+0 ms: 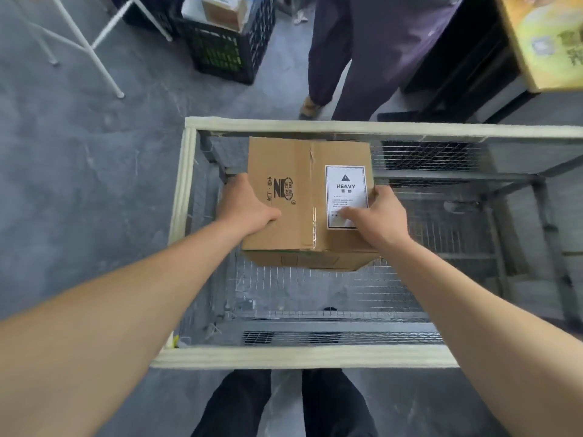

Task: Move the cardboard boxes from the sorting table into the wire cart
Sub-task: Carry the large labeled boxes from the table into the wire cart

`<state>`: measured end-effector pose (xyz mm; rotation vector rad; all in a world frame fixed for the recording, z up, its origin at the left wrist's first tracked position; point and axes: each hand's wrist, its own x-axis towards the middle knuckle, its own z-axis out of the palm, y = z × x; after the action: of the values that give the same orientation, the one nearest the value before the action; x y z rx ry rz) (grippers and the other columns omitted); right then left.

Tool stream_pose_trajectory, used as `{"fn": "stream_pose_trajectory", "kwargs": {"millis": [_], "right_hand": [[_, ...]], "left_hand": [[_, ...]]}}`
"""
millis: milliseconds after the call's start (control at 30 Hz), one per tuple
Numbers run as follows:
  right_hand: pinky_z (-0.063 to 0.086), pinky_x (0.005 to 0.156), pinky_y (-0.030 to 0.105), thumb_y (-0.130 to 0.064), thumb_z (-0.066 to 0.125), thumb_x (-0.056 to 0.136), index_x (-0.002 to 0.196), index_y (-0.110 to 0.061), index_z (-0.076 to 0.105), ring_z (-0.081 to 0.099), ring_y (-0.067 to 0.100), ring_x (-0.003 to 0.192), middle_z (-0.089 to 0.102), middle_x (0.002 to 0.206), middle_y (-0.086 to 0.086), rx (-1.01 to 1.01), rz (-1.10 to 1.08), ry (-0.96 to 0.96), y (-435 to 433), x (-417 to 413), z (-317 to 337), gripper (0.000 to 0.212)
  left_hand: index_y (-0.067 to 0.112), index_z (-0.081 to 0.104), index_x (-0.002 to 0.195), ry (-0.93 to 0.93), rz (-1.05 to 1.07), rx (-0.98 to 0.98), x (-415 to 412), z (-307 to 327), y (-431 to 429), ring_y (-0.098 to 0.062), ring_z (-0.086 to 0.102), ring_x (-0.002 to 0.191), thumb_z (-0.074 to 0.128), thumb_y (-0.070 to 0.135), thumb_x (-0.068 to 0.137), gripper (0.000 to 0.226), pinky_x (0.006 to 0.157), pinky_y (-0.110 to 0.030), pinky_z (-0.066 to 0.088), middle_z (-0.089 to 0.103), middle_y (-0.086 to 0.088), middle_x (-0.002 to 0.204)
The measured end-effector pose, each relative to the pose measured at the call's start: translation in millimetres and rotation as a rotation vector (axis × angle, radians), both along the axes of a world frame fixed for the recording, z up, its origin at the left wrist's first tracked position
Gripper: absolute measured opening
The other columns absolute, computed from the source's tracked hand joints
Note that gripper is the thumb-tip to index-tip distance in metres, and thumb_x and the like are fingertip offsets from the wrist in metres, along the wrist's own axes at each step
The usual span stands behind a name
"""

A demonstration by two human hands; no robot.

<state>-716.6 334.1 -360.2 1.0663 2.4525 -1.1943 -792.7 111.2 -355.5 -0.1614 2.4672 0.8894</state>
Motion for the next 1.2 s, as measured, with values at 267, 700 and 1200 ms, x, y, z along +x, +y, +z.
{"fn": "stream_pose_trajectory", "kwargs": {"millis": [267,700,1200], "right_hand": [[0.049,0.084,0.038,-0.029,0.081,0.077,0.122,-0.015,0.050,0.057,0.022,0.095,0.059,0.104,-0.003,-0.050,0.089,-0.070,-12,-20,-131,0.056],[0.041,0.079,0.031,-0.023,0.082,0.075,0.107,-0.026,0.041,0.053,0.020,0.090,0.055,0.095,-0.010,-0.101,0.197,-0.111,-40,-60,-295,0.052],[0.056,0.086,0.047,-0.014,0.073,0.078,0.113,-0.020,0.043,0.065,0.025,0.097,0.065,0.110,-0.003,-0.186,0.273,-0.140,-52,-88,-347,0.046]], "left_hand": [[0.012,0.046,0.132,-0.078,0.117,-0.090,-9,-122,-10,-0.025,0.058,0.109,0.085,0.017,0.068,0.076,0.079,-0.032,0.045,0.056,-0.005,0.124],[0.012,0.036,0.147,-0.138,0.159,-0.152,-42,-269,-37,-0.031,0.052,0.127,0.081,0.010,0.075,0.085,0.105,-0.047,0.048,0.050,-0.009,0.142],[0.022,0.020,0.157,-0.195,0.131,-0.143,-68,-344,-48,-0.032,0.042,0.138,0.084,0.018,0.077,0.103,0.097,-0.037,0.045,0.027,-0.003,0.161]]}}
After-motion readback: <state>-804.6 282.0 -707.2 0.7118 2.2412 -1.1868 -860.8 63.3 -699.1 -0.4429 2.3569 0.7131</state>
